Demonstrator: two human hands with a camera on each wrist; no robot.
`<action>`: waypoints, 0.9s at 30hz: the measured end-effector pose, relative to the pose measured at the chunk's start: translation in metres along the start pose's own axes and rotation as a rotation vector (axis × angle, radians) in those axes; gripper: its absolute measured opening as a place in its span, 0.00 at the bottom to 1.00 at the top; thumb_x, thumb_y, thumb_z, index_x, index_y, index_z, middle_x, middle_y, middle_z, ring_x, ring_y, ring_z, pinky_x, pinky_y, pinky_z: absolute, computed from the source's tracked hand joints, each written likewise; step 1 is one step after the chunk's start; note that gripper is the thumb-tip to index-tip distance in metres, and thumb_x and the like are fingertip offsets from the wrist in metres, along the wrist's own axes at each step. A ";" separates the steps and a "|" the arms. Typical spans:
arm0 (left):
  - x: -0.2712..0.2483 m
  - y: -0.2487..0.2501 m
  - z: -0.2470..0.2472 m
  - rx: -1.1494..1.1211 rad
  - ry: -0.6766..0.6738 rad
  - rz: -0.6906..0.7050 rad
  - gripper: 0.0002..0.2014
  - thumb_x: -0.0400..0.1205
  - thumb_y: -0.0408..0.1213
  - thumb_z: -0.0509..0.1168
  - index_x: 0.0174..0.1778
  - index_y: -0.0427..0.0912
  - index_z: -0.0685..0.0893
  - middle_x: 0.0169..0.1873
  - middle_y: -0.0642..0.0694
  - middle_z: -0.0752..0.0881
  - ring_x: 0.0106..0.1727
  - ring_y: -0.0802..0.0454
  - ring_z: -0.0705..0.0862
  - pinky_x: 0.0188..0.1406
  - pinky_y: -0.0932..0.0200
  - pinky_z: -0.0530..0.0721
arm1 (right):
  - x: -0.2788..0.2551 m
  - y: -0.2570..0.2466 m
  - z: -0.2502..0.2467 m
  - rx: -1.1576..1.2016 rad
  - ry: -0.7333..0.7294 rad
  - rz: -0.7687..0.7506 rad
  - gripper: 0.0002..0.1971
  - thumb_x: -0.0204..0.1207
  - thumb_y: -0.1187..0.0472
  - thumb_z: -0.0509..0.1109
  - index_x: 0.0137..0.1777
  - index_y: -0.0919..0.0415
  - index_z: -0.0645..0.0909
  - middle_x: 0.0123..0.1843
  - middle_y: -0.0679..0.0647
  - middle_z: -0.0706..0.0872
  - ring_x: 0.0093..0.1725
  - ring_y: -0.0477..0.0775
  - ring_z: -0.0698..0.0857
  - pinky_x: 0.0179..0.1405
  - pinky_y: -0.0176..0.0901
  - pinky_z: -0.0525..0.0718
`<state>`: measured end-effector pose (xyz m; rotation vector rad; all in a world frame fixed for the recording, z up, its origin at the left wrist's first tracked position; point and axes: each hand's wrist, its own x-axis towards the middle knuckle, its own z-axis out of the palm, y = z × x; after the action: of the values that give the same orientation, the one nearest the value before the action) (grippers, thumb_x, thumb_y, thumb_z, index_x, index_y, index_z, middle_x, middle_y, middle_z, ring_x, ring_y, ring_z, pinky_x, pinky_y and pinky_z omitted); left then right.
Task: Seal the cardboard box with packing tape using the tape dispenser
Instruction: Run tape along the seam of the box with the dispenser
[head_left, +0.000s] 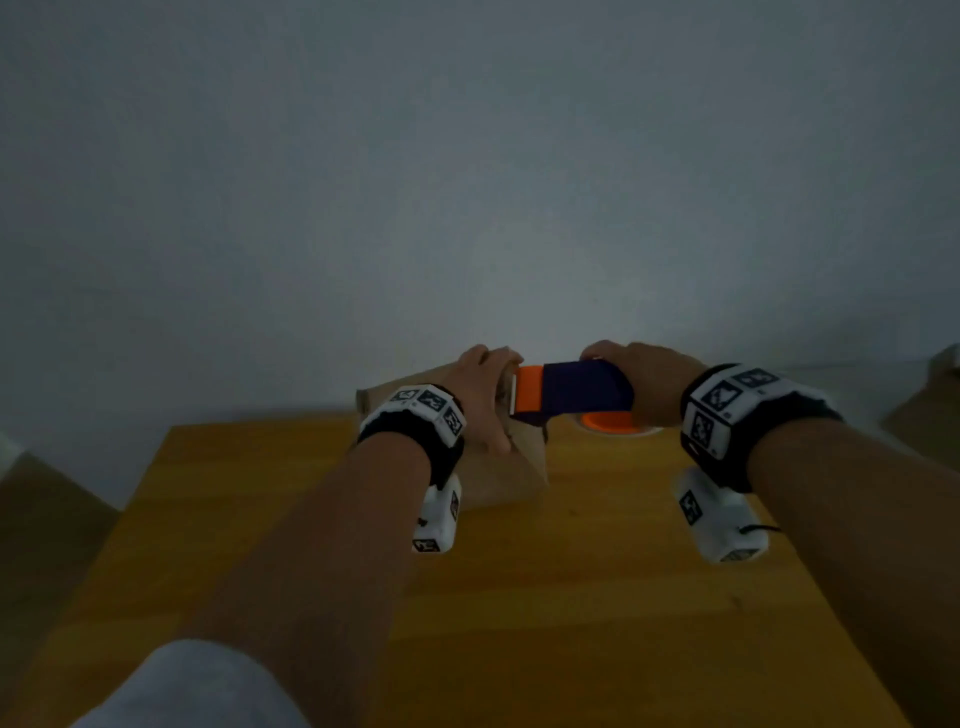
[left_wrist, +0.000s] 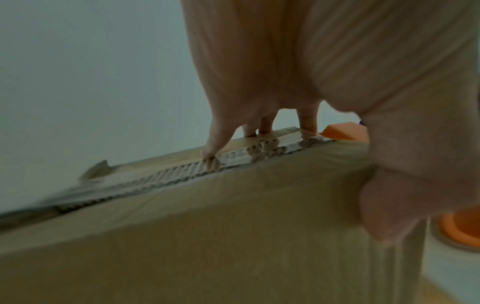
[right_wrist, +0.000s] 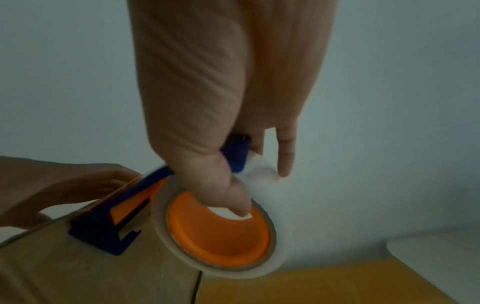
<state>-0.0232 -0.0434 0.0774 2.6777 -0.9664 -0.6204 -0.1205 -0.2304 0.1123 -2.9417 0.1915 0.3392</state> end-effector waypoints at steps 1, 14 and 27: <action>-0.003 -0.002 -0.007 -0.056 0.033 0.021 0.54 0.54 0.42 0.81 0.75 0.56 0.60 0.70 0.46 0.66 0.67 0.41 0.76 0.63 0.38 0.81 | 0.001 -0.005 -0.008 0.013 0.034 -0.010 0.33 0.69 0.40 0.72 0.71 0.47 0.66 0.51 0.52 0.88 0.45 0.55 0.86 0.48 0.50 0.86; -0.046 -0.096 -0.048 -0.557 0.055 -0.177 0.37 0.71 0.36 0.77 0.73 0.48 0.65 0.64 0.50 0.76 0.58 0.52 0.76 0.49 0.60 0.79 | 0.033 -0.115 -0.049 0.028 -0.006 -0.316 0.31 0.71 0.62 0.74 0.74 0.48 0.71 0.69 0.48 0.81 0.66 0.53 0.80 0.59 0.41 0.74; -0.052 -0.173 -0.030 -0.585 0.067 -0.304 0.44 0.71 0.44 0.77 0.81 0.55 0.60 0.78 0.47 0.70 0.77 0.44 0.70 0.75 0.49 0.68 | 0.076 -0.190 -0.033 -0.021 -0.064 -0.417 0.33 0.73 0.69 0.67 0.77 0.45 0.70 0.37 0.34 0.63 0.33 0.36 0.67 0.33 0.25 0.68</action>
<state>0.0505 0.1235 0.0595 2.2980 -0.2879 -0.7300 -0.0117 -0.0592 0.1562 -2.8853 -0.4301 0.3703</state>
